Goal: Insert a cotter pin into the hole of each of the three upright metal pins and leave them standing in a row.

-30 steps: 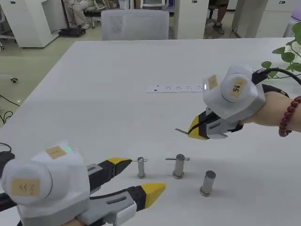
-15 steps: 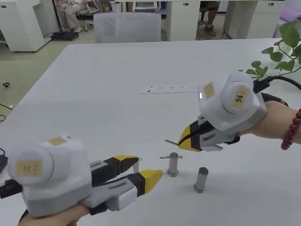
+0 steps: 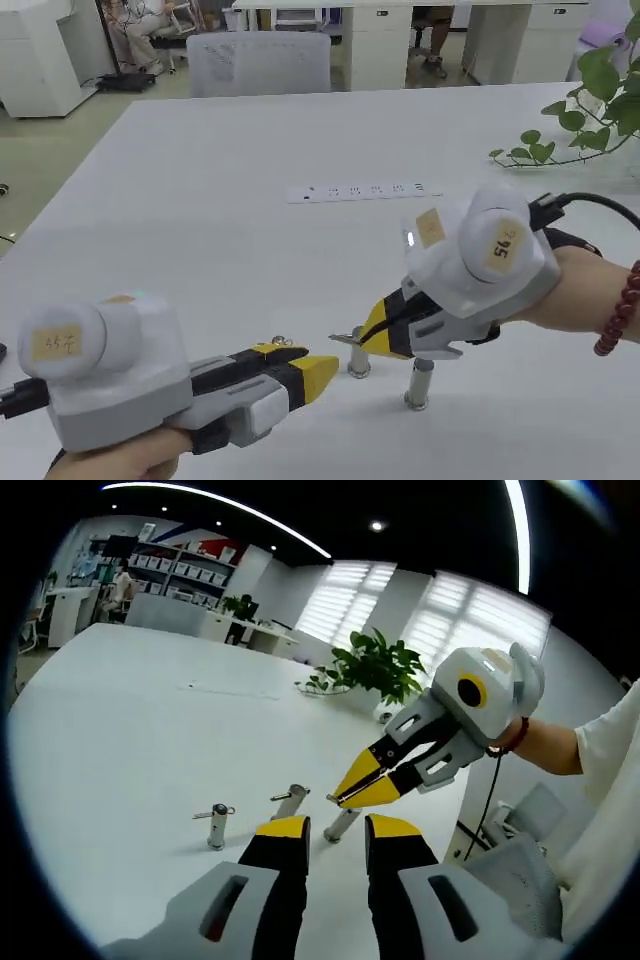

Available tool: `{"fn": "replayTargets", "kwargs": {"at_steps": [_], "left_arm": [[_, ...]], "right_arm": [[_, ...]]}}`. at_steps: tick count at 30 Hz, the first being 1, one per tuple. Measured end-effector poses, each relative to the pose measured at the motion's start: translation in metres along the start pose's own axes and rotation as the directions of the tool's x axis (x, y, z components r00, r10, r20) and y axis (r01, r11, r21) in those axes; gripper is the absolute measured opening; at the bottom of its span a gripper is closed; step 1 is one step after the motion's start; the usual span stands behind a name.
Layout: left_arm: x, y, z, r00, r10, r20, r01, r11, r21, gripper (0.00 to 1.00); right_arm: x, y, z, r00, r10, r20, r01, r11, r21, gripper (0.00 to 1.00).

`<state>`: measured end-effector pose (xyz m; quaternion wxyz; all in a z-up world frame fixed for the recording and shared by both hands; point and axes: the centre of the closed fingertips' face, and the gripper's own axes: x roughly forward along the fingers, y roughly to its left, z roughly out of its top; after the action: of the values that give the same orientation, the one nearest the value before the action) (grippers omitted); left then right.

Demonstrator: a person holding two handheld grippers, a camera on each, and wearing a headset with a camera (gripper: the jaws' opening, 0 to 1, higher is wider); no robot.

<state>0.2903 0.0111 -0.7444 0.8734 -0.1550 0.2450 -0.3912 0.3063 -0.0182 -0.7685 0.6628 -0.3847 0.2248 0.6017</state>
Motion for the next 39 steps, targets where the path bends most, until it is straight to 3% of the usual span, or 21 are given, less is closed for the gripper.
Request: {"fn": "replayTargets", "kwargs": {"at_steps": [16,20,31,39], "left_arm": [[0.005,-0.001,-0.013,0.9988,-0.011,-0.047,0.007,0.997,-0.08,0.1],[0.005,-0.001,-0.015,0.9985,-0.005,-0.054,0.001,0.997,-0.073,0.03],[0.004,-0.004,-0.017,0.9982,-0.018,-0.057,0.013,0.996,-0.085,0.01],[0.005,-0.006,-0.021,0.9958,-0.021,-0.089,0.02,1.0,-0.011,0.01]], "right_arm": [[0.006,0.025,0.013,0.9984,0.047,0.029,-0.047,0.999,-0.015,0.03],[0.007,0.028,0.015,0.9981,0.051,0.035,-0.051,0.999,-0.017,0.03],[0.008,0.031,0.016,0.998,0.054,0.032,-0.053,0.998,-0.015,0.03],[0.01,0.034,0.015,0.9977,0.058,0.035,-0.058,0.998,0.008,0.03]]}}
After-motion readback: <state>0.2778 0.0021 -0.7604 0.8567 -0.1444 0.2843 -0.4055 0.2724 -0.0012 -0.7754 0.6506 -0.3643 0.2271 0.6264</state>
